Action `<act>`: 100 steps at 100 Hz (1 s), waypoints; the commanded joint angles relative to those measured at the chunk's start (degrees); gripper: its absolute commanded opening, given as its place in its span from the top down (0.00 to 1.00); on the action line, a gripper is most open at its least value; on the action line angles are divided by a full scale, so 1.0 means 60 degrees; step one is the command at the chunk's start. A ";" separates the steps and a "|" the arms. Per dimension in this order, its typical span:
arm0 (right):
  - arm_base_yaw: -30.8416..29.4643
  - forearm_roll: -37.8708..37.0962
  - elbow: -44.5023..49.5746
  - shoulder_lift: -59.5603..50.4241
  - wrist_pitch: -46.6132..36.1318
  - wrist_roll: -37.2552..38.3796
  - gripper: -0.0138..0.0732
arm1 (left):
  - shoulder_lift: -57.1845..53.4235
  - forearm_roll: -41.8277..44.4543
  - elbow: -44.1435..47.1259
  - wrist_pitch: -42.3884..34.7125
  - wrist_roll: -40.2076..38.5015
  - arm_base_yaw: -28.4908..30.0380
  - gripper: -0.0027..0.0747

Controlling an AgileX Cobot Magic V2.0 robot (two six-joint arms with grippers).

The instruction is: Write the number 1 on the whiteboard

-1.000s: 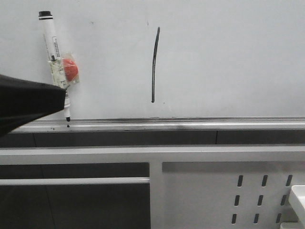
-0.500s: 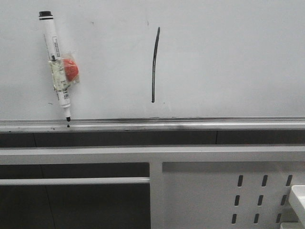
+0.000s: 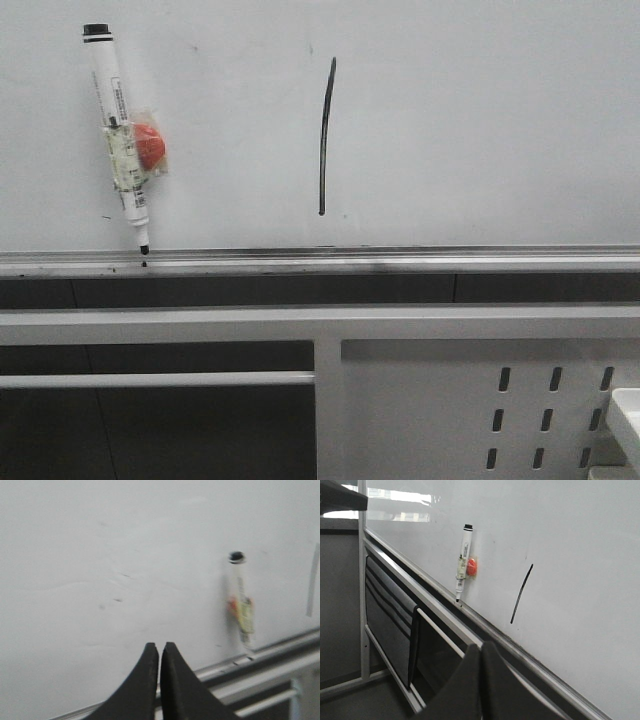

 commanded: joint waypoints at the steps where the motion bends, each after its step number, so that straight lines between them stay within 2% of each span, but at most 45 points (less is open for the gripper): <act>1: -0.0061 0.0053 -0.0235 0.0112 -0.0777 -0.0005 0.92 | -0.0231 0.0064 -0.0292 -0.0629 -0.0003 0.1016 0.99; 19: -0.0061 0.0053 -0.0235 0.0112 -0.0777 -0.0005 0.92 | -0.0250 -0.0690 0.0172 -0.0776 -0.0003 0.2870 0.99; 33: -0.0061 0.0053 -0.0235 0.0112 -0.0777 -0.0005 0.92 | -0.0250 -0.1302 0.0903 -0.0921 -0.0003 0.3720 0.99; 55: -0.0061 0.0053 -0.0235 0.0112 -0.0777 -0.0005 0.92 | -0.0250 -0.1560 0.2586 -0.1824 -0.0023 0.3743 0.99; 61: -0.0061 0.0053 -0.0235 0.0112 -0.0793 -0.0005 0.92 | -0.0311 -0.1553 0.2500 -0.0946 -0.0023 0.3743 0.99; 100: -0.0061 0.0053 -0.0235 0.0112 -0.0794 -0.0005 0.92 | -0.0916 -0.1496 0.2521 -0.0571 -0.0023 0.3245 0.99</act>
